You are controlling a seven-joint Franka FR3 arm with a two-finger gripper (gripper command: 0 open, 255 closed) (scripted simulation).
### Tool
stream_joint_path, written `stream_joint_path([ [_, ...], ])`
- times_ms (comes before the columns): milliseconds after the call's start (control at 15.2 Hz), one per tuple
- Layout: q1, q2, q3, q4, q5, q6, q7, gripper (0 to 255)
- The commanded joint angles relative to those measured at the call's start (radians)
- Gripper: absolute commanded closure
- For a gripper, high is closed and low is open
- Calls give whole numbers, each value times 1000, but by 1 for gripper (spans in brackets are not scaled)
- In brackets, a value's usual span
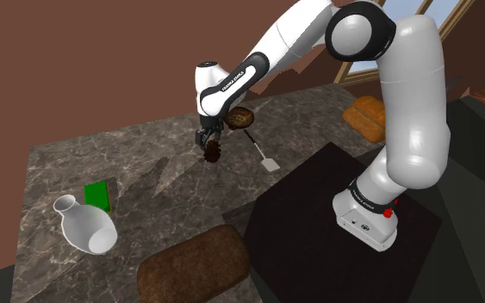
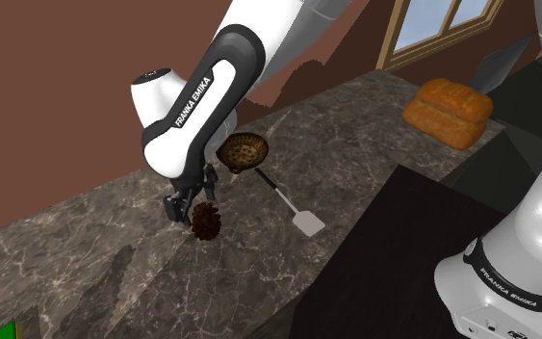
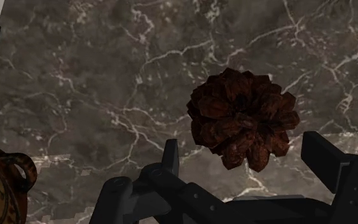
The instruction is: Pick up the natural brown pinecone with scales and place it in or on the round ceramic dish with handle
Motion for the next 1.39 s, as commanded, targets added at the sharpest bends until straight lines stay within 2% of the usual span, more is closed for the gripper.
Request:
stream_joint_path([
  [0, 1, 2, 0, 1, 0, 2, 0, 0],
  [264, 1, 2, 0, 1, 0, 1, 0, 0],
  [330, 1, 2, 0, 1, 0, 1, 0, 255],
  [924, 1, 2, 0, 1, 0, 2, 0, 255],
  [1320, -7, -62, 9, -13, 10, -49, -2, 255],
])
